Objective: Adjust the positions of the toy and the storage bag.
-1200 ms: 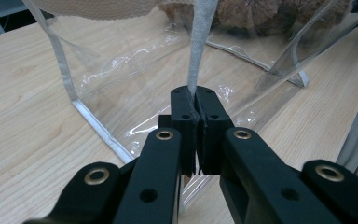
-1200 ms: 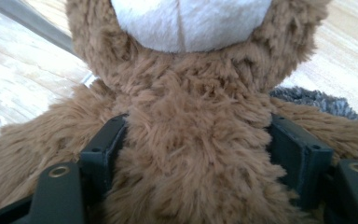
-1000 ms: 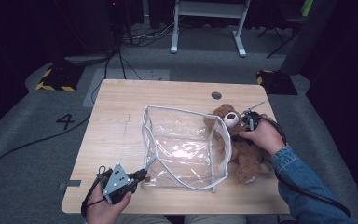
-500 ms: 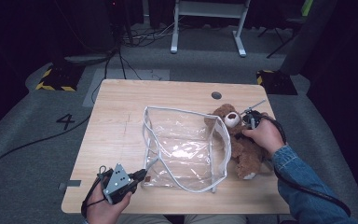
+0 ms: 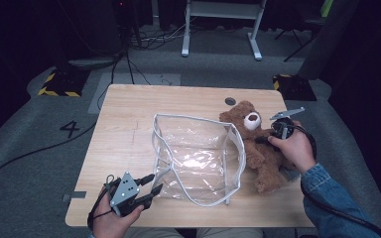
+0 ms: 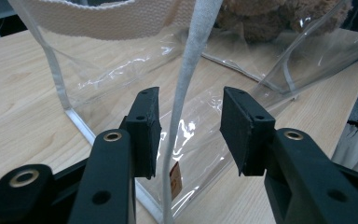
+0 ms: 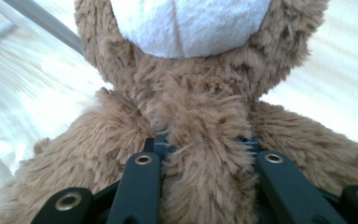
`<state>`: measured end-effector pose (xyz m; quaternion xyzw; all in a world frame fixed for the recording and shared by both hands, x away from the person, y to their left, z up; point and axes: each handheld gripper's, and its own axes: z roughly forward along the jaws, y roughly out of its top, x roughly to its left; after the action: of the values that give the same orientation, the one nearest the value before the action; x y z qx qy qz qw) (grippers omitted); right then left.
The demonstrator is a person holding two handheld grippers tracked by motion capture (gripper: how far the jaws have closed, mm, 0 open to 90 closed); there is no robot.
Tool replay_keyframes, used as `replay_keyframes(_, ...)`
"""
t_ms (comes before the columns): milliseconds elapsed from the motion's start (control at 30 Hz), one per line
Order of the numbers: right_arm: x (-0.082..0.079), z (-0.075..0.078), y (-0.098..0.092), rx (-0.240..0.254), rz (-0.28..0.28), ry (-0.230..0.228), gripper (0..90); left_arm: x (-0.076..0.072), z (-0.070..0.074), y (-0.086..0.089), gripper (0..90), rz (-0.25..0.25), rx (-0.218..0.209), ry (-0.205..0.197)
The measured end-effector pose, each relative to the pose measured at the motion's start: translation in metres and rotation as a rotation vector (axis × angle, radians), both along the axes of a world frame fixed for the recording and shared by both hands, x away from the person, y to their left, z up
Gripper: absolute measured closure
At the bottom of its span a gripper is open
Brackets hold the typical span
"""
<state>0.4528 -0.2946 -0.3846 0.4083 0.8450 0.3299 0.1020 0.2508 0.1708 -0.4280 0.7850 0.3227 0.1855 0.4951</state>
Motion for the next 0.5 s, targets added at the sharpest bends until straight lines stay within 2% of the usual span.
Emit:
replay_keyframes(133,-0.008,0.014,-0.004,0.044,0.018,-0.046,70.9,0.004,0.001,-0.005,63.2,-0.020,0.015,0.000)
replay_keyframes(200,-0.013,0.021,-0.006,0.064,0.017,-0.069,70.9,0.005,0.002,-0.006,72.3,-0.012,0.063,-0.023)
replay_keyframes(233,-0.015,0.024,-0.007,0.069,0.020,-0.090,70.9,0.006,0.003,-0.006,80.6,-0.009,0.085,-0.035)
replay_keyframes(267,-0.017,0.026,-0.008,0.076,0.022,-0.100,70.9,0.007,0.004,-0.005,84.3,-0.013,0.090,-0.030)
replay_keyframes(433,-0.029,0.043,-0.012,0.134,0.045,-0.172,70.9,0.007,0.005,-0.005,87.2,-0.012,0.096,-0.029)
replay_keyframes(500,-0.034,0.048,-0.013,0.161,0.051,-0.195,71.0,0.007,0.005,-0.004,87.3,-0.011,0.080,-0.019)
